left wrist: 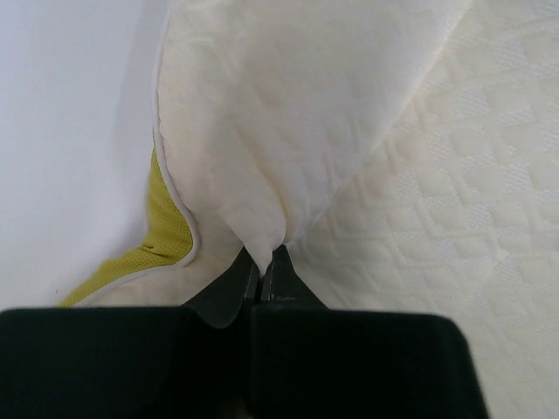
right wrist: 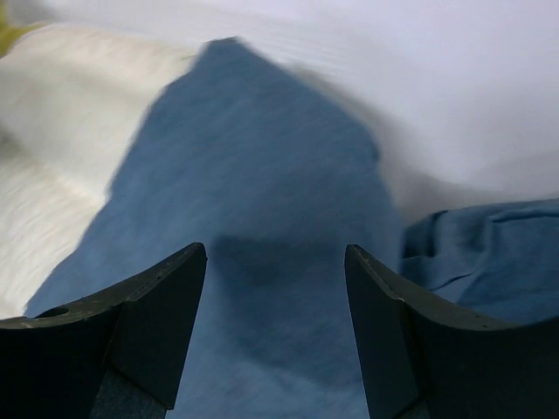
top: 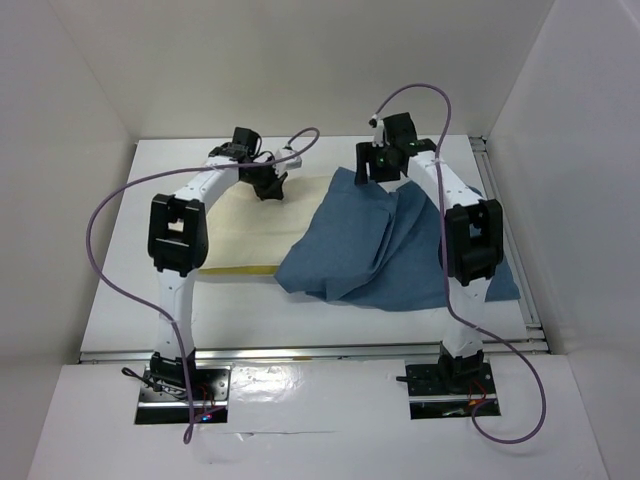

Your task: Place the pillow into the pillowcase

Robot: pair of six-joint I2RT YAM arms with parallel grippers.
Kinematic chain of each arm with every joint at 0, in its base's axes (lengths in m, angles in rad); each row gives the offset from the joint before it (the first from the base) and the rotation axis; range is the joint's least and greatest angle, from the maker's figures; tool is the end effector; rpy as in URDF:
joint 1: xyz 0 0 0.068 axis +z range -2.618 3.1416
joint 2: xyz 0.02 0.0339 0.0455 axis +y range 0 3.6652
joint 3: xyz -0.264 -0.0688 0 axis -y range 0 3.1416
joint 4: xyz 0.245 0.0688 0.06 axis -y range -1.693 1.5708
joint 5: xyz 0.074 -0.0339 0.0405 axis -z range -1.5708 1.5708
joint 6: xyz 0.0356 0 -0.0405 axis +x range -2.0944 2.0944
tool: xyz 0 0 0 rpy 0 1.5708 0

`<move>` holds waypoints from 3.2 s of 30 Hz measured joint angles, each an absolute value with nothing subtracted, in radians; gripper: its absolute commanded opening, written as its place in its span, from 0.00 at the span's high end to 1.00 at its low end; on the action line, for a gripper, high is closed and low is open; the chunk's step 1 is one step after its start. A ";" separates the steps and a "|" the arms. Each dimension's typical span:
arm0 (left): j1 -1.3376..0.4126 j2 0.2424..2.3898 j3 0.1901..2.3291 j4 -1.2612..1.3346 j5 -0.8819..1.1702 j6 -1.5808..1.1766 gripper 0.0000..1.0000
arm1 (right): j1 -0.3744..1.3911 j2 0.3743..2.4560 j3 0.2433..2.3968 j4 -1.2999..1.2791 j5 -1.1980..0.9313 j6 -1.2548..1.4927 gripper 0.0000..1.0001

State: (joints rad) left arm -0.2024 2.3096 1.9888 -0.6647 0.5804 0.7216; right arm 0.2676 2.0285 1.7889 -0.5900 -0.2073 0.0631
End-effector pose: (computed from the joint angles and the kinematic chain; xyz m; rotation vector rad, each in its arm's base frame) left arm 0.4923 -0.1209 0.2019 1.2583 2.0443 -0.5051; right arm 0.4440 0.1293 0.2702 -0.3434 2.3912 0.4020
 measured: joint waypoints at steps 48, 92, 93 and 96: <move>-0.345 1.620 1.230 -0.105 0.166 0.812 1.00 | 0.387 2.099 2.045 -0.575 -0.195 0.141 0.23; -0.400 1.586 1.204 -0.059 0.129 0.822 1.00 | 0.456 2.096 2.050 -0.566 -0.224 0.112 0.76; -0.400 1.586 1.204 -0.058 0.131 0.824 1.00 | 0.454 2.095 2.047 -0.565 -0.222 0.115 0.71; -0.401 1.586 1.204 -0.056 0.135 0.833 1.00 | 0.447 2.086 2.032 -0.563 -0.212 0.117 0.61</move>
State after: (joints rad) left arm -0.4011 1.5864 1.2037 -0.0555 0.1352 0.8326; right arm 0.4465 2.0857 2.0323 -0.5629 -0.2115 0.1173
